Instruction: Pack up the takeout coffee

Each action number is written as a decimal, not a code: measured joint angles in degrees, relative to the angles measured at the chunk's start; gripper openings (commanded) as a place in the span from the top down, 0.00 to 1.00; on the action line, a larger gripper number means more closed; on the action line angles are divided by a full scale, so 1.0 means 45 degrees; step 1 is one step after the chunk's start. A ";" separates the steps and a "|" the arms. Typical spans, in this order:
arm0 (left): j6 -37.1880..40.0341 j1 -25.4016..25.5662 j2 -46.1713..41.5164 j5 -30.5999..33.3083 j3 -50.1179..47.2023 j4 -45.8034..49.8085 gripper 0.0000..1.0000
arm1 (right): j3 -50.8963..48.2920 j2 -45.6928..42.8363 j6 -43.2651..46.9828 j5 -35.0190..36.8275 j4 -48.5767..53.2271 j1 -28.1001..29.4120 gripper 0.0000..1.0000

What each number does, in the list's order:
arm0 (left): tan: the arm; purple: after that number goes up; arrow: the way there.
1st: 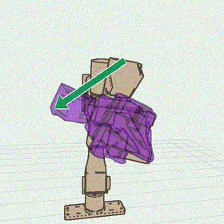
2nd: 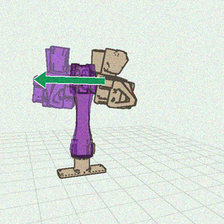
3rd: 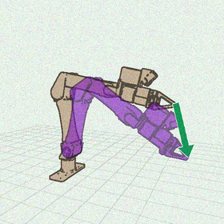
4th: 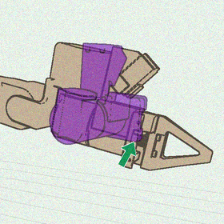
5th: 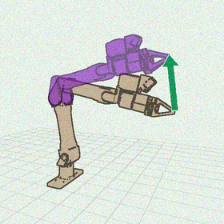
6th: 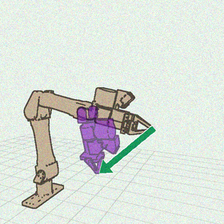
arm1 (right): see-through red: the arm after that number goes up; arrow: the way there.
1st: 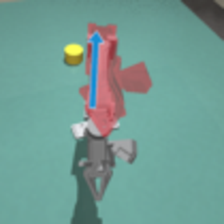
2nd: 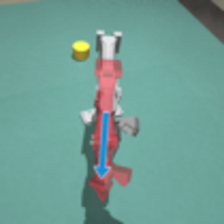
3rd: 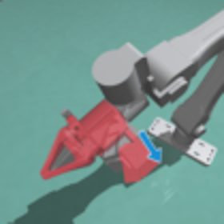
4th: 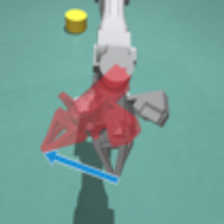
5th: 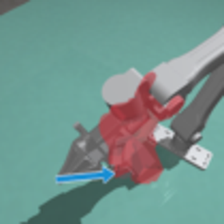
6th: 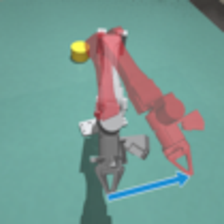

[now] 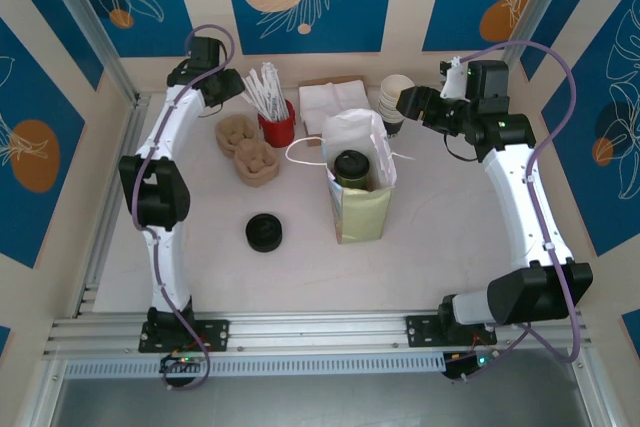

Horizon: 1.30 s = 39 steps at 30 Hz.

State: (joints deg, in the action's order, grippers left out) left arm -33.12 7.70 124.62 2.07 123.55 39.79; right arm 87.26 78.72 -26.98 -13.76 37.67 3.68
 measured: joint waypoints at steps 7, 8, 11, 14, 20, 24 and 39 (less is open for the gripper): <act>-0.0228 -0.0024 0.0364 -0.0486 0.0000 -0.0209 0.59 | 0.0000 0.0063 0.0005 0.0000 0.0000 -0.0019 0.37; -0.0233 -0.0024 0.0427 -0.0583 0.0000 -0.0277 0.60 | 0.0000 0.0063 0.0005 0.0000 0.0005 -0.0029 0.37; -0.0248 -0.0024 0.0563 -0.0879 0.0000 -0.0384 0.61 | 0.0000 0.0063 0.0005 0.0000 0.0005 -0.0078 0.38; -0.0291 -0.0024 0.0578 -0.1122 -0.0044 -0.0631 0.61 | 0.0000 0.0063 0.0005 0.0000 0.0010 -0.0102 0.38; -0.0335 -0.0024 0.0578 -0.1744 -0.0359 -0.1321 0.65 | 0.0000 0.0068 0.0000 -0.0019 0.0010 -0.0102 0.38; -0.0452 -0.0029 0.0578 -0.2079 -0.0651 -0.1642 0.74 | 0.0000 0.0068 0.0005 -0.0034 0.0015 -0.0102 0.38; -0.0379 -0.0044 -0.0005 -0.2526 -0.0889 -0.1914 0.55 | 0.0000 0.0053 0.0000 -0.0039 0.0024 -0.0102 0.38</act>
State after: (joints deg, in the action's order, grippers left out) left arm -34.83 7.51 124.60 -9.30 119.55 31.18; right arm 87.26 78.96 -26.98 -13.93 37.78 3.22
